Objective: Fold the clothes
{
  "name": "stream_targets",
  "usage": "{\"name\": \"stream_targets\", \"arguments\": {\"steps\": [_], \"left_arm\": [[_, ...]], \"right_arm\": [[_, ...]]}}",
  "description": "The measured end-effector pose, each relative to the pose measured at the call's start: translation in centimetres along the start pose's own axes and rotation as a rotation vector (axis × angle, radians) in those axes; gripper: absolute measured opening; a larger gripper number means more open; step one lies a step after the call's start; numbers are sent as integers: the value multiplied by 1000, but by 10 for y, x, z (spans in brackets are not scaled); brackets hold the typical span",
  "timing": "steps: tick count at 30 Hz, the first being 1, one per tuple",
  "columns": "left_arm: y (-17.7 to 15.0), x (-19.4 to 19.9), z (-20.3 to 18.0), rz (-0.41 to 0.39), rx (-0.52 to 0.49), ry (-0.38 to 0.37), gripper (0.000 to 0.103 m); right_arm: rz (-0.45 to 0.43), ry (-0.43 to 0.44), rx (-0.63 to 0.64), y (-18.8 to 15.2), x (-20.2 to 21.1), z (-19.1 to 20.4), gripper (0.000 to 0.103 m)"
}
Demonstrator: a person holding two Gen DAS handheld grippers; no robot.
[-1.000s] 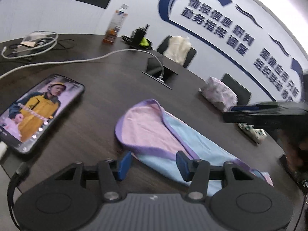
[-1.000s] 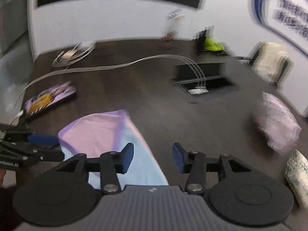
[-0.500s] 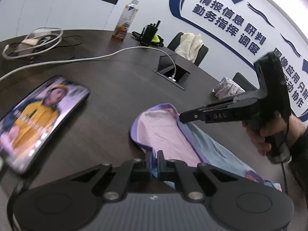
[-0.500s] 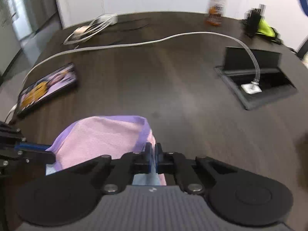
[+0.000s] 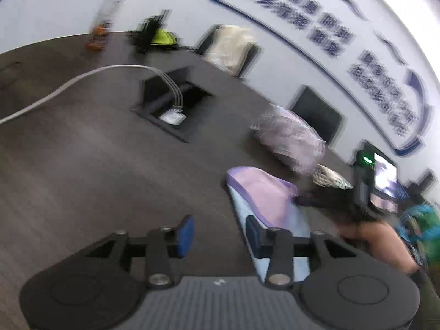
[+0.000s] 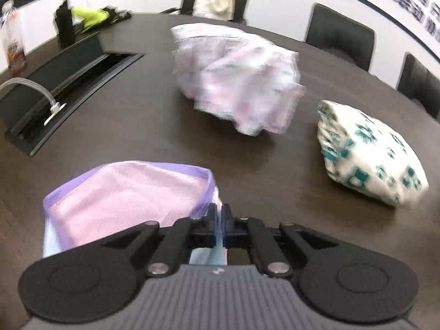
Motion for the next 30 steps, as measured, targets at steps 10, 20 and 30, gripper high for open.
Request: {"name": "stream_targets", "arguments": {"steps": [10, 20, 30], "left_arm": [[-128, 37, -49, 166, -261, -227, 54], [-178, 32, -122, 191, -497, -330, 56], [-167, 24, -109, 191, -453, -221, 3]], "right_arm": [[-106, 185, 55, -82, 148, -34, 48], [-95, 375, -43, -194, 195, -60, 48], [-116, 422, -43, -218, 187, -35, 7]]}}
Point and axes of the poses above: each gripper's, at about its wrist camera, not at the fingertips, and x roughly against the way its jaws point, z to its left, y to its top, the point moved 8 cm from there along -x, roughly the way its jaws point, and after that the axes turned 1 degree about -z, right-handed, at the moved point
